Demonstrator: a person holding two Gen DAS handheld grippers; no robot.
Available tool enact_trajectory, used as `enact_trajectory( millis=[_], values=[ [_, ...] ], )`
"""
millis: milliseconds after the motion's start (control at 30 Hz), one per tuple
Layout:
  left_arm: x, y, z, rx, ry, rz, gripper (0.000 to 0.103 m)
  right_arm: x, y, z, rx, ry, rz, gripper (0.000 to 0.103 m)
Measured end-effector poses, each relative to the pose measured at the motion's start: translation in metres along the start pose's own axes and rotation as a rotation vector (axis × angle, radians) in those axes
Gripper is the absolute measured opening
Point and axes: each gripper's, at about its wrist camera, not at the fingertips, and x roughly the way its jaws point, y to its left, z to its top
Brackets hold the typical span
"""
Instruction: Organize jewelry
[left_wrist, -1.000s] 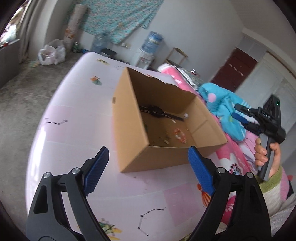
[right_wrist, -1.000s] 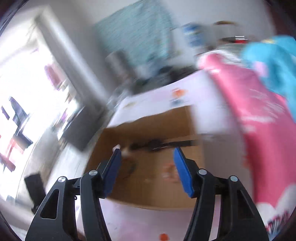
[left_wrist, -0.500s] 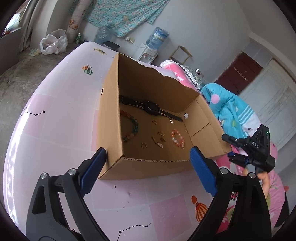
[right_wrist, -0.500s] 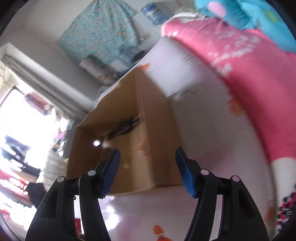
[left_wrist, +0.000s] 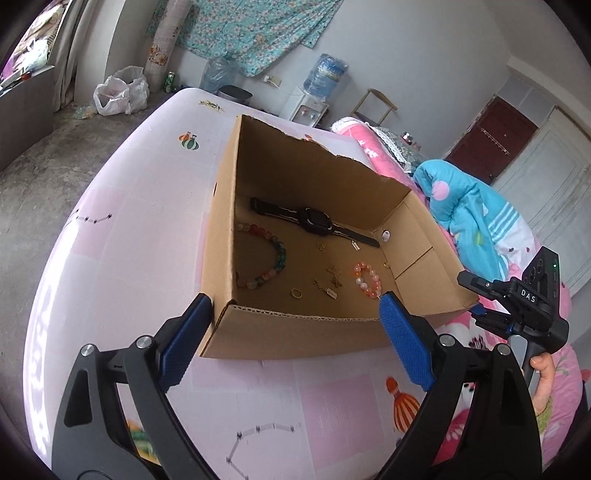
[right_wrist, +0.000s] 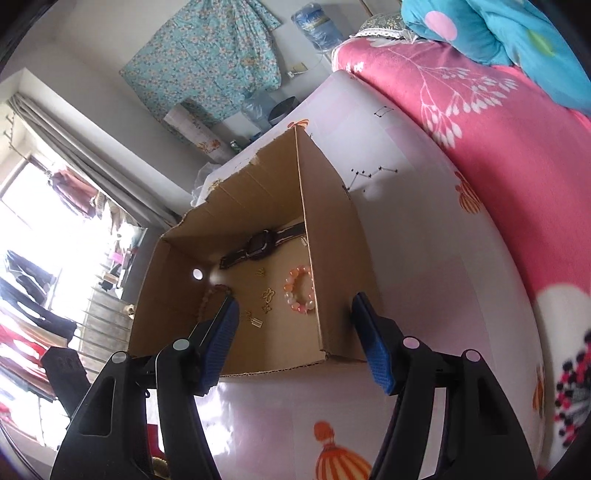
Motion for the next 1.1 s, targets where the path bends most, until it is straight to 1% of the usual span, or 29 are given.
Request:
enact_trajectory(
  millis=[133, 267, 400, 467, 600, 700, 733, 800, 833, 867, 933, 1000, 1067, 1100],
  values=[
    [-0.018, -0.003, -0.016, 0.003, 0.003, 0.003, 0.087, -0.018, 0.0, -0.021, 0.01, 0.008, 0.011, 0.063],
    [-0.033, -0.002, -0.031, -0.019, 0.004, -0.005, 0.087, -0.035, 0.001, -0.048, 0.015, 0.015, 0.002, 0.063],
    [-0.038, 0.0, -0.046, -0.033, 0.013, -0.015, 0.087, -0.042, -0.001, -0.067, 0.007, 0.015, -0.014, 0.063],
    [-0.036, -0.001, -0.053, -0.025, 0.023, -0.015, 0.087, -0.042, -0.004, -0.073, 0.008, 0.012, -0.024, 0.063],
    [-0.038, -0.007, -0.061, 0.031, 0.016, 0.006, 0.087, -0.044, -0.01, -0.077, 0.019, -0.014, -0.007, 0.063],
    [-0.044, -0.01, -0.063, 0.047, 0.002, 0.019, 0.087, -0.047, -0.011, -0.077, 0.022, -0.028, -0.009, 0.063],
    [-0.048, -0.012, -0.064, 0.049, -0.009, 0.019, 0.087, -0.05, -0.009, -0.079, 0.017, -0.035, -0.026, 0.063],
    [-0.06, -0.017, -0.067, 0.064, -0.05, 0.041, 0.087, -0.06, -0.003, -0.084, -0.026, -0.076, -0.114, 0.063],
    [-0.065, -0.02, -0.07, 0.074, -0.064, 0.054, 0.087, -0.064, -0.001, -0.087, -0.045, -0.094, -0.143, 0.064],
    [-0.069, -0.023, -0.071, 0.085, -0.078, 0.073, 0.089, -0.073, 0.005, -0.093, -0.086, -0.13, -0.207, 0.067],
    [-0.077, -0.031, -0.075, 0.105, -0.101, 0.117, 0.089, -0.087, 0.017, -0.104, -0.157, -0.189, -0.283, 0.071],
    [-0.085, -0.039, -0.079, 0.129, -0.118, 0.144, 0.089, -0.1, 0.028, -0.115, -0.214, -0.233, -0.319, 0.079],
    [-0.091, -0.048, -0.082, 0.156, -0.133, 0.15, 0.094, -0.109, 0.038, -0.126, -0.265, -0.264, -0.344, 0.083],
    [-0.094, -0.054, -0.084, 0.169, -0.139, 0.153, 0.094, -0.112, 0.043, -0.133, -0.291, -0.27, -0.35, 0.085]
  ],
)
